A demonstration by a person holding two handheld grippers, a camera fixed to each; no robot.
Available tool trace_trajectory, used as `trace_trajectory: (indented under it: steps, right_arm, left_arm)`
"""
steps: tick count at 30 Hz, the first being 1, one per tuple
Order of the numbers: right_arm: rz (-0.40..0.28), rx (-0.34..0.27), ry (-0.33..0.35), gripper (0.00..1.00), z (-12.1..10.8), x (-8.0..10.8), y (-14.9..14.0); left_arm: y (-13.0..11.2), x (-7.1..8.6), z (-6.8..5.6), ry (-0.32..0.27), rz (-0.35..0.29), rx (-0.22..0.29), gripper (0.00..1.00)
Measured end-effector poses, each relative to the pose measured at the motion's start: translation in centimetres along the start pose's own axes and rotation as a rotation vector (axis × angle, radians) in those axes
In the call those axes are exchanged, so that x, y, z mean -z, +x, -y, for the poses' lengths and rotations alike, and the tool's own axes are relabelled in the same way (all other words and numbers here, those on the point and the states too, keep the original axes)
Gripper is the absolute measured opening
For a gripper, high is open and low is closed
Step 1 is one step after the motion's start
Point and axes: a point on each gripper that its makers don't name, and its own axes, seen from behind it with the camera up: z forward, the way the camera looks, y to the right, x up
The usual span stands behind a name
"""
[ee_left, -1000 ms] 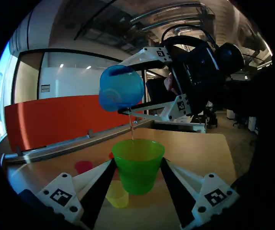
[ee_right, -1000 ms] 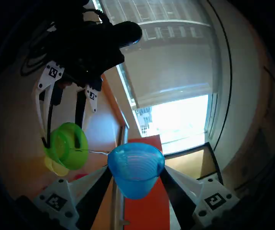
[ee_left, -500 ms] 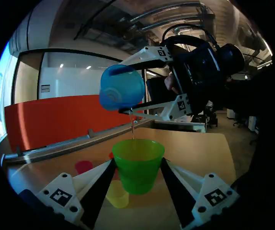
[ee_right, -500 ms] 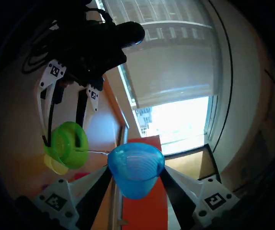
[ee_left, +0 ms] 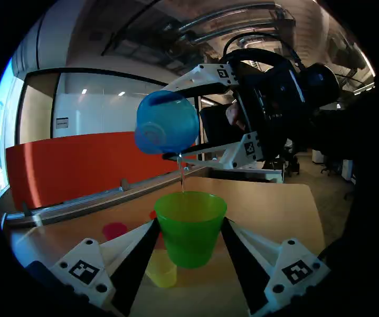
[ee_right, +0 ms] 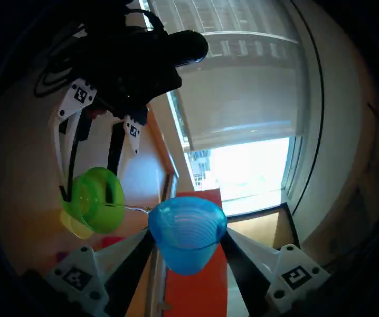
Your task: Pour water
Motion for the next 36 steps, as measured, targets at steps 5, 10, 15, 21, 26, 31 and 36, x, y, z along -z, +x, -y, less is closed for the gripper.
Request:
trace_trajectory:
  steps: [5,10,15,21,26,31,36]
  right_arm:
    - [0.0,0.01,-0.003,0.88,-0.04,0.08,0.18]
    - [-0.001,0.017,-0.006,0.88,-0.08,0.15,0.27]
    - [-0.001,0.022,-0.008,0.88,-0.12,0.28,0.38]
    - [0.001,0.035,-0.008,0.88,0.07,0.35,0.47]
    - [0.0,0.042,-0.011,0.88,0.06,0.43,0.62]
    - [-0.002,0.047,-0.016,0.88,-0.03,0.53,0.79]
    - [-0.001,0.062,-0.022,0.88,-0.12,0.58,0.88]
  left_arm:
    - [-0.08,0.0,0.08,0.003,0.0,0.001,0.83]
    - [-0.05,0.0,0.12,0.004,0.0,0.0,0.83]
    - [0.09,0.05,0.19,0.007,-0.002,-0.001,0.83]
    - [0.14,0.08,0.18,0.007,-0.003,-0.002,0.83]
    - [0.09,0.08,0.15,0.008,-0.001,-0.005,0.83]
    - [0.07,0.06,0.17,0.008,0.0,-0.005,0.83]
    - [0.1,0.06,0.26,0.009,0.0,-0.005,0.83]
